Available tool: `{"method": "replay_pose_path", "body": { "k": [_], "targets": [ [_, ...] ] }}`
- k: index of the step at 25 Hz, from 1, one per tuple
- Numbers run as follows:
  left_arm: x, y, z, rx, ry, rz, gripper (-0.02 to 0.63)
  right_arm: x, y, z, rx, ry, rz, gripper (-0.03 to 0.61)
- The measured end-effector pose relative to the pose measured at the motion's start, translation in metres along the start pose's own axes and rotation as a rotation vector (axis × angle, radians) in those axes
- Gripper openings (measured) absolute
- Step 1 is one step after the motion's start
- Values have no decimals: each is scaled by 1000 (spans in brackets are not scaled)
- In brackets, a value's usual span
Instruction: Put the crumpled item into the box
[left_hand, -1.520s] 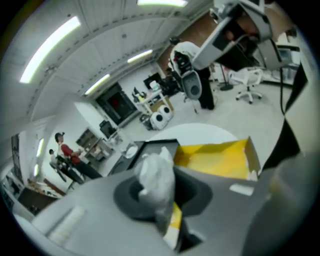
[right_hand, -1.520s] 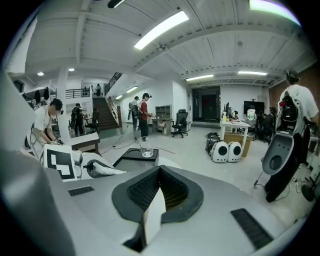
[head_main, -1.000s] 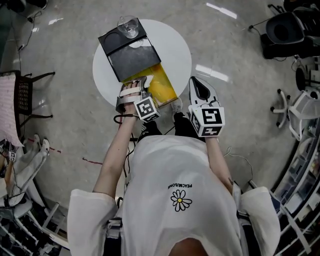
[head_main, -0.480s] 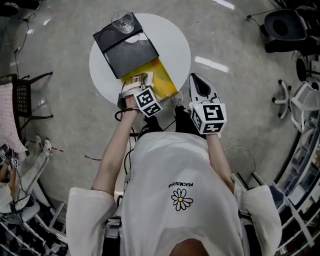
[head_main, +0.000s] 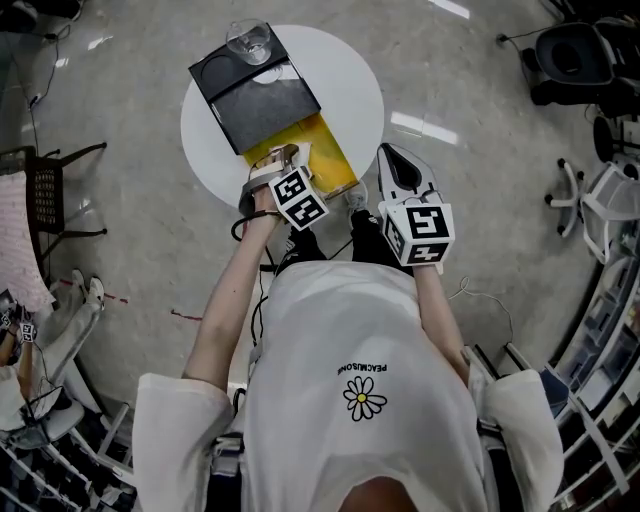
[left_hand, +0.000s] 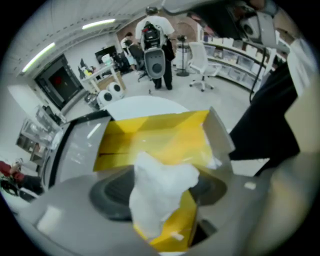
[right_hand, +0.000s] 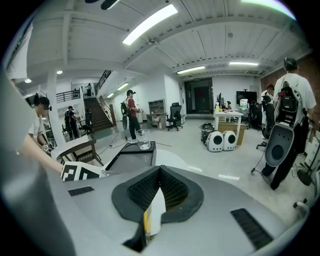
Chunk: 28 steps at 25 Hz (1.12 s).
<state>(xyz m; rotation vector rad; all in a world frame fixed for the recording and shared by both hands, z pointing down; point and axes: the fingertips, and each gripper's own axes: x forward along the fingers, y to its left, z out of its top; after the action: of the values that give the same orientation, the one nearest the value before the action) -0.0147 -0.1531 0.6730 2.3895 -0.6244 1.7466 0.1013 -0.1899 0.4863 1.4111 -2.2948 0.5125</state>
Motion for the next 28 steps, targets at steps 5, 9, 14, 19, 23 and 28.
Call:
{"method": "replay_pose_path", "body": {
  "k": [5,9,14,19,23,28],
  "targets": [
    [-3,-6,2,-30,-21,-22,321,-1,3,1,-1,-7,7,0],
    [-5,-12,2,-34,-23,-34,344,-3,6,1,-4,-9,14,0],
    [-8,-13,6,-35,-33,-20,357,-6,3,2,-1,-19,14,0],
    [-16,-12,11,-40,-49,-5,359,-7,6,2,5,-30,21,0],
    [-29,4,23,-58,-79,26,359,-3,9,11,-1,-48,34,0],
    [-52,18,44,-69,-143,54,357,-1,12,19,-6,-69,41,0]
  ]
}}
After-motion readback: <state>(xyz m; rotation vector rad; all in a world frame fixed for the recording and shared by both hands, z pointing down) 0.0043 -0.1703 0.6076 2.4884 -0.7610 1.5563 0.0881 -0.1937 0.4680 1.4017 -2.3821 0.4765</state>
